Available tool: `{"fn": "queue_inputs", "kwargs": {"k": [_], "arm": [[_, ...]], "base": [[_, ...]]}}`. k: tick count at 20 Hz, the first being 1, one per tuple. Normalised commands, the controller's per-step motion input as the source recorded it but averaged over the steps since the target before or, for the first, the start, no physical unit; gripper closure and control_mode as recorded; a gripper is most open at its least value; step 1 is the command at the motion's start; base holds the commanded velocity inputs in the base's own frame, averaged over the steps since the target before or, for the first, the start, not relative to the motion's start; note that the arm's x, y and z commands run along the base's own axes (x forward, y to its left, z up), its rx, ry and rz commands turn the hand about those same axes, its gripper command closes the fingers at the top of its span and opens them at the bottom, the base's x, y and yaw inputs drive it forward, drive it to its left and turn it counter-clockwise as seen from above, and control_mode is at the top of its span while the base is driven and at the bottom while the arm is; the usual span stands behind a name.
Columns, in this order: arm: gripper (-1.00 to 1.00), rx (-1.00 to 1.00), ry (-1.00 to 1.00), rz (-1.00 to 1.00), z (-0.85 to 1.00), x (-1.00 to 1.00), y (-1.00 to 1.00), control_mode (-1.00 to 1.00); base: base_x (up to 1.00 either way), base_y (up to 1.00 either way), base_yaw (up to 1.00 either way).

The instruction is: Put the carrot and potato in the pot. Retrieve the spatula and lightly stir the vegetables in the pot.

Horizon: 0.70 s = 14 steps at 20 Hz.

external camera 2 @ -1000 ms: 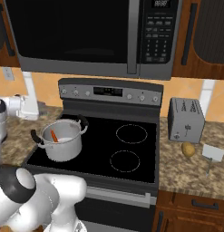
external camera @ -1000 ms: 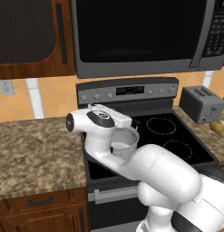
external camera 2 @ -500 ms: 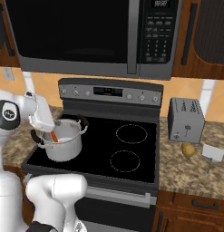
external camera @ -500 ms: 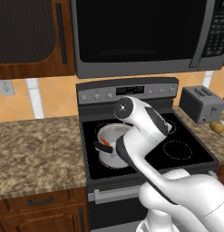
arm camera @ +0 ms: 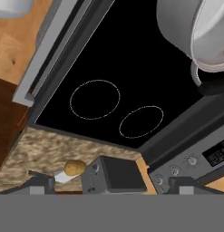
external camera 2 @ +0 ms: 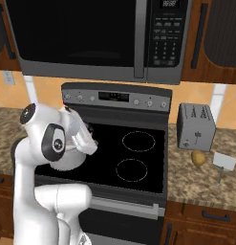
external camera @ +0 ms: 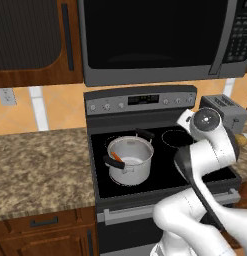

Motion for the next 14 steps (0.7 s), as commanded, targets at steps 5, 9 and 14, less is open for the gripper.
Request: {"fn": "queue_inputs", "kwargs": {"k": [5,9,14], "arm": [[-1.00,0.11,0.16,0.08,-0.14,0.18,-1.00,-1.00],[-1.00,0.00,0.04,0.17,-0.09,0.08,-1.00,-1.00],[-1.00,-0.06,0.00,0.24,-0.26,0.00,-1.00,-1.00]], "base": [[0.00,0.00,0.00],[0.00,0.00,0.00],[0.00,0.00,0.00]]}}
